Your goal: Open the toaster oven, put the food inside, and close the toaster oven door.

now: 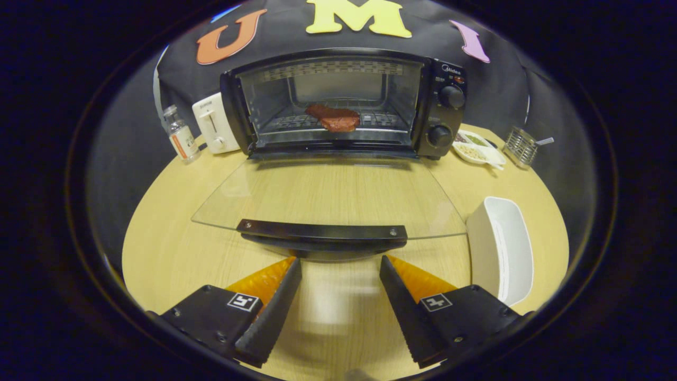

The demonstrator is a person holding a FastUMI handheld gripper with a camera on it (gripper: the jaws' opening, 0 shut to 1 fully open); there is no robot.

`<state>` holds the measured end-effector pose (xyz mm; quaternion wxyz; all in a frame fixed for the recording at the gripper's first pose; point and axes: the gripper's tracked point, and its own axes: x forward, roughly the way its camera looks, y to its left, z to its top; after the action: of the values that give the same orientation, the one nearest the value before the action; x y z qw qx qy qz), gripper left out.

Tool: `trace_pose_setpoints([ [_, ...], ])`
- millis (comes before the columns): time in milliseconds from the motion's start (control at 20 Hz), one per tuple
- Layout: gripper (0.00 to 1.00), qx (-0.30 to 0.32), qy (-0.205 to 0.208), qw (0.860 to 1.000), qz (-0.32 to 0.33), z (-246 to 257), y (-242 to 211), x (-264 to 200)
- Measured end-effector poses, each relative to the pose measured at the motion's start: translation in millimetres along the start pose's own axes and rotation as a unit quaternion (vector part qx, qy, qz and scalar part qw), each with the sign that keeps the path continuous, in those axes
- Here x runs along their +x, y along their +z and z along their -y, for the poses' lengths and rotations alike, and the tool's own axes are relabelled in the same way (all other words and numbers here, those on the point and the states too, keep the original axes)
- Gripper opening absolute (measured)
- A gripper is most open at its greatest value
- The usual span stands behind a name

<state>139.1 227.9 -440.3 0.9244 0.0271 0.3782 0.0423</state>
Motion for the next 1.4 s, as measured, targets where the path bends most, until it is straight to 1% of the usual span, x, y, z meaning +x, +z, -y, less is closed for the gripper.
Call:
trace_pose_setpoints([
  [300, 0.96, 0.007, -0.002, 1.000, 0.014, 4.0, 32.3, -22.3],
  [550, 0.96, 0.002, -0.002, 0.999, 0.039, 4.5, 75.6, -37.3],
  [950, 0.96, 0.001, 0.005, 0.998, 0.060, -3.6, 137.4, -42.5],
  [1150, 0.96, -0.008, 0.005, 0.996, 0.088, -7.8, 174.7, -47.5],
  [1200, 0.96, -0.009, 0.006, 0.995, 0.095, -8.0, 181.0, -50.5],
  [1400, 0.96, -0.006, 0.010, 0.995, 0.104, -7.1, 180.5, -58.3],
])
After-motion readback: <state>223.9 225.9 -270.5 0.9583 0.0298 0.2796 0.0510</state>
